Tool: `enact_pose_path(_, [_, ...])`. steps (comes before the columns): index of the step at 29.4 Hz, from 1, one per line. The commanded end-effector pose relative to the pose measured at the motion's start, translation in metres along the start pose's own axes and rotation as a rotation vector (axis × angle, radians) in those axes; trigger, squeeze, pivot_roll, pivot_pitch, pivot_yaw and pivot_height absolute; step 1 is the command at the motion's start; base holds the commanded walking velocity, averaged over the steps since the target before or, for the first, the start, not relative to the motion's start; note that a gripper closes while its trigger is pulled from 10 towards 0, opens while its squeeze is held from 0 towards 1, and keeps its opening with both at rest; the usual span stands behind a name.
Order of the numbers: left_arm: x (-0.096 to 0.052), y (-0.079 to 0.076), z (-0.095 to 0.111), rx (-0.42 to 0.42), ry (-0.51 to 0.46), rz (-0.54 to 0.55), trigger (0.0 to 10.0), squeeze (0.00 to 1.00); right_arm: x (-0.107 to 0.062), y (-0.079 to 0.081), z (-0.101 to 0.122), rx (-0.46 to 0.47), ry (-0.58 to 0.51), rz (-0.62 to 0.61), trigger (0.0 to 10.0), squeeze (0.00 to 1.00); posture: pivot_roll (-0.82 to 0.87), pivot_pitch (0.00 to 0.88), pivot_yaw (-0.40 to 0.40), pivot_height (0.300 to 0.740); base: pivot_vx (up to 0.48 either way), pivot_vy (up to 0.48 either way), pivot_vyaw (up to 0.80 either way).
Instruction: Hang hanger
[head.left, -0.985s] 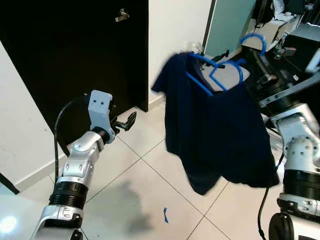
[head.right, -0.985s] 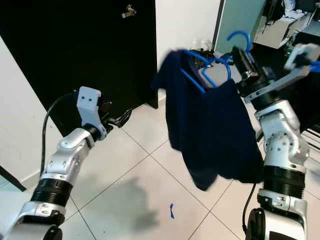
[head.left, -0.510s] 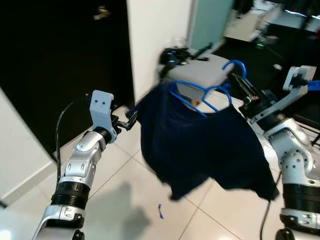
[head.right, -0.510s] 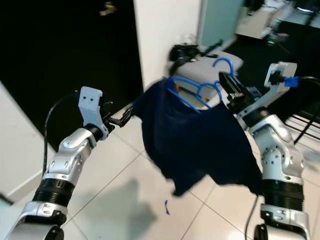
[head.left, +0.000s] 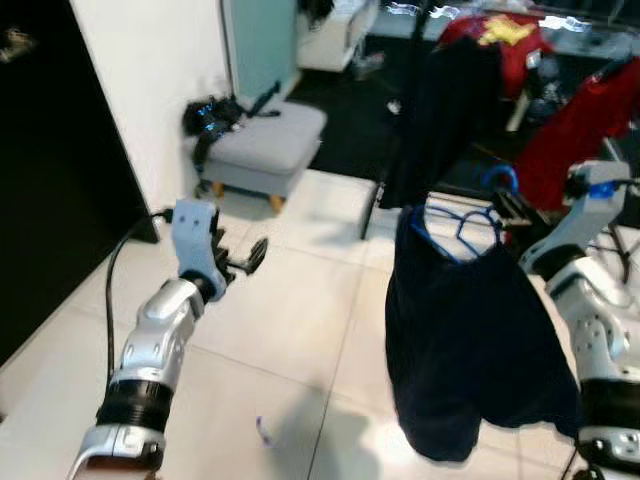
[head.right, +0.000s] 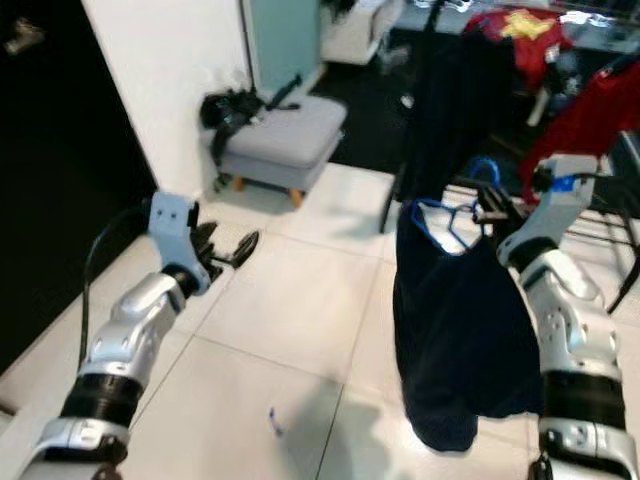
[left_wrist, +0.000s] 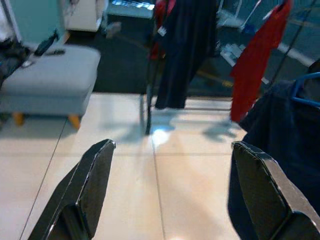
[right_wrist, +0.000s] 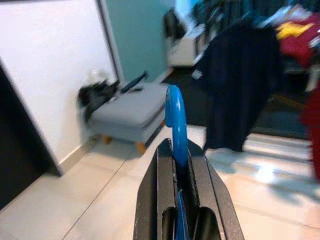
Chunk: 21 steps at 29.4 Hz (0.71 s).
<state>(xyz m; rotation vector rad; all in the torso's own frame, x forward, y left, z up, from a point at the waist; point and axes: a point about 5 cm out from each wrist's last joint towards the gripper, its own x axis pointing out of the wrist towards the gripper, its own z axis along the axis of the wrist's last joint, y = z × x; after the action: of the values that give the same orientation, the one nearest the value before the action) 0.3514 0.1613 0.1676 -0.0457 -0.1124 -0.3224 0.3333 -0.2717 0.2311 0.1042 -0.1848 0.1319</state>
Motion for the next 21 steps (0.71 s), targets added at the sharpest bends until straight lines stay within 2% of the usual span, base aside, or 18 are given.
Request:
enact_pose_path(1, [-0.005, 0.003, -0.005, -0.006, 0.011, 0.013, 10.0, 0.00, 0.002, 0.003, 0.009, -0.039, -0.046, 0.006, 0.0, 0.00, 0.02, 0.075, -0.029, 0.740, 0.000, 0.000, -0.80])
enact_pose_path(8, [-0.007, -0.009, -0.010, -0.031, 0.009, -0.023, 10.0, 0.00, 0.004, 0.003, 0.012, -0.094, -0.058, -0.015, 0.0, 0.00, 0.02, 0.071, -0.030, 0.740, 0.000, 0.000, -0.72])
enact_pose_path(11, [-0.008, -0.013, -0.012, -0.043, 0.007, -0.042, 10.0, 0.00, 0.005, 0.004, 0.011, -0.129, -0.064, -0.025, 0.3, 0.00, 0.02, 0.071, -0.030, 0.740, 0.000, 0.000, 0.00])
enact_pose_path(12, [-0.008, -0.015, -0.012, -0.051, 0.003, -0.054, 10.0, 0.00, 0.005, 0.005, 0.011, -0.136, -0.065, -0.025, 1.1, 0.00, 0.02, 0.071, -0.030, 0.740, 0.000, 0.000, 0.00])
enact_pose_path(19, [-0.009, -0.023, -0.009, -0.076, -0.020, -0.105, 10.0, 0.00, 0.006, 0.005, 0.013, -0.159, -0.075, -0.034, 0.8, 0.00, 0.02, 0.071, -0.032, 0.740, 0.000, 0.000, 0.00])
enact_pose_path(21, [-0.008, -0.026, -0.008, -0.080, -0.027, -0.115, 10.0, 0.00, 0.006, 0.003, 0.013, -0.168, -0.070, -0.042, 1.0, 0.00, 0.02, 0.070, -0.033, 0.740, 0.000, 0.000, 0.00])
